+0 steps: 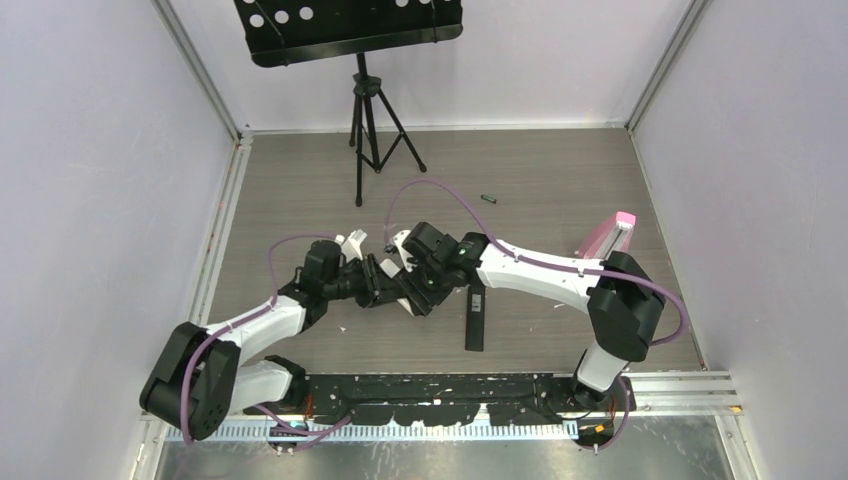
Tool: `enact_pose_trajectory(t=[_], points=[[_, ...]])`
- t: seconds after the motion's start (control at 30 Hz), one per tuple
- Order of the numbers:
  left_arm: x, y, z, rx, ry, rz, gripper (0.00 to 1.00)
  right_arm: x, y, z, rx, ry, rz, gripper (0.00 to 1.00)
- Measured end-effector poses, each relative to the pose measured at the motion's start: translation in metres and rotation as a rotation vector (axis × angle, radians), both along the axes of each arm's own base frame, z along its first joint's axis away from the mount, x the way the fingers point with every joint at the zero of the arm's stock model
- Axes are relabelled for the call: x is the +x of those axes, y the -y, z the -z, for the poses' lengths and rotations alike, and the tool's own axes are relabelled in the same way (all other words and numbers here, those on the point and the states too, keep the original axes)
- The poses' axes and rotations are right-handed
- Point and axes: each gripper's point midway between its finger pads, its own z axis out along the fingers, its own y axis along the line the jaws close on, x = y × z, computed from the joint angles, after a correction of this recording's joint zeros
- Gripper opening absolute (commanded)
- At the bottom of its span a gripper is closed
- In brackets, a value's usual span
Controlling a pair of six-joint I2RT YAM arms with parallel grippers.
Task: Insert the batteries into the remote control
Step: Load the battery cover into the remote control.
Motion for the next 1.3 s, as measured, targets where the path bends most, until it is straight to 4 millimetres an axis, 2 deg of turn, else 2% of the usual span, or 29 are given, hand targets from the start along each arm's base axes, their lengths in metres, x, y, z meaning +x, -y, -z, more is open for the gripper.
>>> enact_pose_trajectory(t=[0.3,0.5,0.8,0.9,1.1,1.3], points=[[0.003,0.005,-0.015,-0.089,-0.093,-0.063,0.00,0.001,0.005,-0.019,-0.054,-0.022,0.001,0.60],[0.006,0.002,-0.030,-0.142,-0.117,-0.094,0.00,0.008,0.002,-0.032,-0.049,0.005,0.005,0.62],[0.011,-0.005,-0.039,-0.174,-0.128,-0.123,0.00,0.018,-0.002,-0.042,-0.047,0.059,0.014,0.66],[0.012,-0.006,-0.041,-0.186,-0.133,-0.125,0.00,0.020,-0.003,-0.044,-0.045,0.070,0.018,0.70],[0.011,-0.007,-0.045,-0.202,-0.136,-0.114,0.00,0.023,-0.003,-0.044,-0.044,0.084,0.040,0.85],[0.009,-0.007,-0.049,-0.219,-0.139,-0.098,0.00,0.026,-0.008,-0.049,-0.005,0.093,0.067,0.87]])
